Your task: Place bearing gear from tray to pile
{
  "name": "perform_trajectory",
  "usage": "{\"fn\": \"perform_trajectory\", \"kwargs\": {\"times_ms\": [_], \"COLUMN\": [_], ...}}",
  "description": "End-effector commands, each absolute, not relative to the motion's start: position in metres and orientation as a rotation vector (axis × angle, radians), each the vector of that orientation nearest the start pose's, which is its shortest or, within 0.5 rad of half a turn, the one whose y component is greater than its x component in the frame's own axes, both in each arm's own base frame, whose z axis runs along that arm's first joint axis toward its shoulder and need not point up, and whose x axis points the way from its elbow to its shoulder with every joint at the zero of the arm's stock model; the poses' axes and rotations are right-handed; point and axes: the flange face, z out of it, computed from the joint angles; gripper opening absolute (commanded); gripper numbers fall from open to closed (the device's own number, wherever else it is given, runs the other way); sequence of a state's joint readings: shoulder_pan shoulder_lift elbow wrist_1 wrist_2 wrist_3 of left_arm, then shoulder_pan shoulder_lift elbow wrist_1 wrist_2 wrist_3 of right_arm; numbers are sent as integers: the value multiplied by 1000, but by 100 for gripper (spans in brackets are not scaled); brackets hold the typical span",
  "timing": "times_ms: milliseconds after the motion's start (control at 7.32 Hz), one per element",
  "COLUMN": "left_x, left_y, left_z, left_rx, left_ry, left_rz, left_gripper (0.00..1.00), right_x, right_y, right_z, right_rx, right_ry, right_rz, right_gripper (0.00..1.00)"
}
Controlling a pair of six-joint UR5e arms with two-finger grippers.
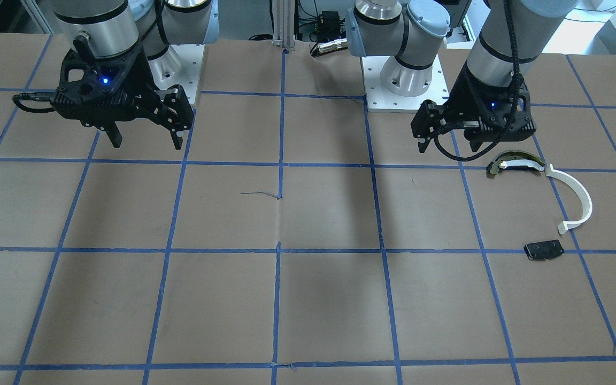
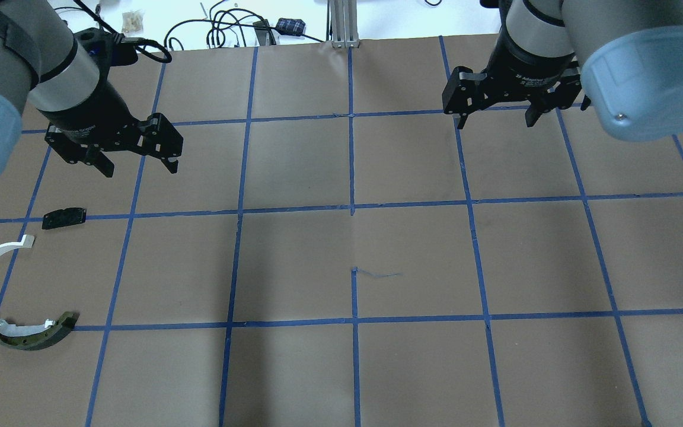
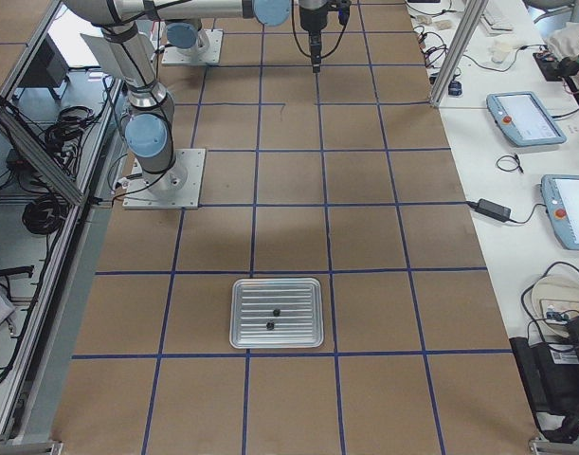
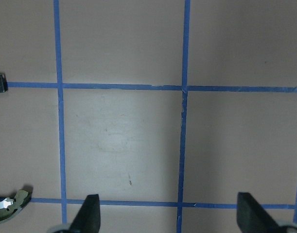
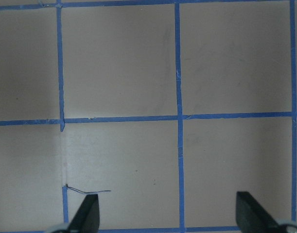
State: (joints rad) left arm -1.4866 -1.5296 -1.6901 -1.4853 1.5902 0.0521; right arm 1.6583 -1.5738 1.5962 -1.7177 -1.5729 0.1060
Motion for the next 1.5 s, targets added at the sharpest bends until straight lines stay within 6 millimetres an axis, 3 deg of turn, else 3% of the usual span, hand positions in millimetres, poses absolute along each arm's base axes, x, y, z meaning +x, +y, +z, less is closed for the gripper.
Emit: {"fn": "perform_trajectory", "kwargs": {"times_ms": [0, 410, 546, 683, 820, 956, 1366], "left_x": [-91, -91, -91, -91, -91, -91, -91], "left_y": [-484, -483, -483, -484, -483, -483, -484], "left_z": [458, 460, 458, 458, 459, 458, 458], "left_rx": [-50, -50, -50, -53, -51, -50, -50], "left_ry": [3117, 3119, 3119, 3119, 3119, 3117, 3119], "left_rz": [-17, -22, -17, -17, -22, -17, -17], "left_gripper": [100, 100, 100, 100, 100, 100, 100], "right_x": [178, 175, 161, 126, 88, 45, -124], "right_y": [-488, -493, -497, -500, -486, -479, -460], "right_z": [489, 497, 499, 505, 524, 531, 529], "right_rx": [3, -14, -94, -52, 45, 25, -208], "right_ry": [3124, 3121, 3138, 3151, 3161, 3181, 3255], "right_rz": [-196, -254, -254, -251, -274, -233, -128], "right_gripper": [100, 100, 100, 100, 100, 100, 100]}}
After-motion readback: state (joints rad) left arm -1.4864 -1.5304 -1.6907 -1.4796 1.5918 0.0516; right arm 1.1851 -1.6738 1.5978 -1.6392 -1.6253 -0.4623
